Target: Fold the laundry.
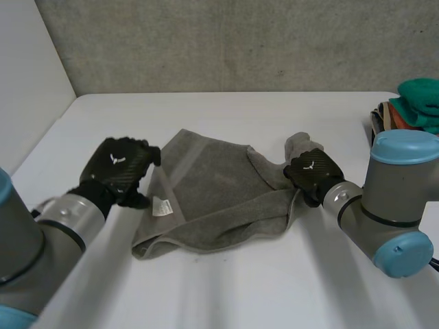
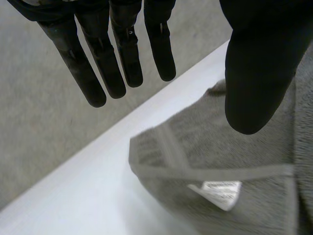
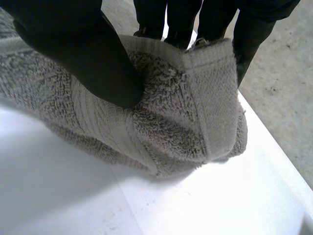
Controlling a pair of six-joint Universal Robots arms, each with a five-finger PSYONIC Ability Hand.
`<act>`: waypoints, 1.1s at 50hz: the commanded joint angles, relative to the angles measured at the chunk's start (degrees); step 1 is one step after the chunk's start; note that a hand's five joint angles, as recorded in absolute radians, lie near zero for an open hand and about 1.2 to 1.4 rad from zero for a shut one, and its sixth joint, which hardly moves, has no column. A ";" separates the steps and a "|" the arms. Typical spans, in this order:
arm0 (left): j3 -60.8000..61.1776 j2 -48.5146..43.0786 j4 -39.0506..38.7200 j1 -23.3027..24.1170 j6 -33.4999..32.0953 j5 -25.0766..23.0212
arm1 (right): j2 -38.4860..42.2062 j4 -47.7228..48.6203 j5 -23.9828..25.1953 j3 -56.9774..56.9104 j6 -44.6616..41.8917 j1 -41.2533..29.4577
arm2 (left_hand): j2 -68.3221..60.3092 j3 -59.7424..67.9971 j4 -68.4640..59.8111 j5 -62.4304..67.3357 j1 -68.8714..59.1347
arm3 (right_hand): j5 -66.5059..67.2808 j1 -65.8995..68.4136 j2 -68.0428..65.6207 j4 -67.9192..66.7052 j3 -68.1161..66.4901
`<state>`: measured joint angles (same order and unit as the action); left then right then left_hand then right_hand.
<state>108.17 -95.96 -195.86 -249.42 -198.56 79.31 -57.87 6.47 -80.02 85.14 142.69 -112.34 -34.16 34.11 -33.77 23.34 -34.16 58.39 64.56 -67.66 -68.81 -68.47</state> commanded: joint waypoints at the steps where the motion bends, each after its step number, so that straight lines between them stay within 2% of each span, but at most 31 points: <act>1: -3.40 -1.51 0.39 -7.83 -9.03 -19.43 | -0.84 0.12 1.36 1.43 0.04 0.10 | -0.79 0.84 -1.18 1.61 -0.79 | 11.61 15.44 -12.34 -11.19 -11.53; 3: -4.45 -5.00 0.74 -8.45 -11.40 -24.26 | -0.84 0.20 1.44 1.87 0.04 0.02 | 3.06 -3.02 2.67 -2.25 3.06 | 11.61 15.44 -12.34 -11.19 -11.53; 7: -7.17 -11.24 3.80 -8.80 -15.09 -27.89 | -0.84 0.12 1.44 2.31 0.04 -0.07 | 5.60 -5.56 5.22 -4.79 5.60 | 11.61 15.44 -12.34 -11.19 -11.53; 13: -11.22 -17.41 9.17 -8.89 -23.08 -27.90 | -0.84 0.20 1.44 2.83 -0.04 -0.07 | 9.81 -9.77 9.42 -8.99 9.81 | 11.61 15.44 -12.34 -11.19 -11.53; 18: -15.08 -22.76 14.87 -9.07 -34.49 -27.63 | -0.84 0.20 1.44 3.01 -0.22 -0.07 | 11.50 -11.45 11.11 -10.68 11.50 | 11.61 15.44 -12.34 -11.19 -11.53; 23: -18.87 -26.73 19.71 -8.71 -39.88 -27.11 | -0.84 0.20 1.44 3.01 -0.22 0.01 | 8.81 -8.76 8.42 -7.99 8.81 | 11.61 15.44 -12.34 -11.19 -11.53; 30: -20.89 -28.31 21.13 -8.19 -39.97 -26.93 | -0.84 0.29 1.44 3.19 -0.40 0.10 | 6.31 -6.26 5.92 -5.49 6.31 | 11.61 15.44 -12.34 -11.19 -11.53; 38: -21.33 -28.67 19.47 -6.96 -39.71 -25.97 | -0.84 0.64 1.18 3.27 -0.57 0.10 | -45.77 45.81 -46.16 46.59 -45.77 | 11.61 15.44 -12.34 -11.19 -11.53; 42: -21.33 -27.27 16.39 -6.69 -36.91 -24.03 | -0.93 0.64 0.92 3.19 -0.57 0.10 | -45.84 45.89 -46.23 46.66 -45.84 | 11.61 15.44 -12.34 -11.19 -11.53; 46: -21.07 -24.10 15.15 -7.04 -30.41 -21.75 | -1.10 0.38 0.83 2.84 -0.57 0.19 | -45.84 45.89 -46.23 46.66 -45.84 | 11.61 15.44 -12.34 -11.19 -11.53; 52: -19.84 -22.87 14.98 -8.45 -26.79 -22.00 | -3.29 -0.15 0.65 2.31 -0.57 0.28 | -45.84 45.89 -46.23 46.66 -45.84 | 11.61 15.44 -12.34 -11.19 -11.53; 53: -19.14 -22.69 14.98 -8.80 -26.79 -22.53 | -3.47 -0.15 0.74 2.39 -0.57 0.28 | -18.22 18.26 -18.61 19.04 -18.22 | 11.61 15.44 -12.34 -11.19 -11.53; 54: -19.05 -22.69 15.15 -8.89 -26.88 -22.88 | -3.65 -0.15 0.65 2.39 -0.57 0.28 | -0.12 0.17 -0.51 0.94 -0.12 | 11.61 15.44 -12.34 -11.19 -11.53; 55: -19.05 -22.78 15.24 -8.80 -26.88 -23.32 | -3.65 -0.15 0.65 2.39 -0.57 0.28 | 10.38 -10.34 9.99 -9.56 10.38 | 11.61 15.44 -12.34 -11.19 -11.53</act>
<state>87.76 -119.33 -180.95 -257.18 -226.71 57.55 -60.07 6.51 -79.32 87.61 142.11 -112.07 -55.00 54.82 -56.39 45.43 -53.60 58.39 64.56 -67.67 -68.81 -68.47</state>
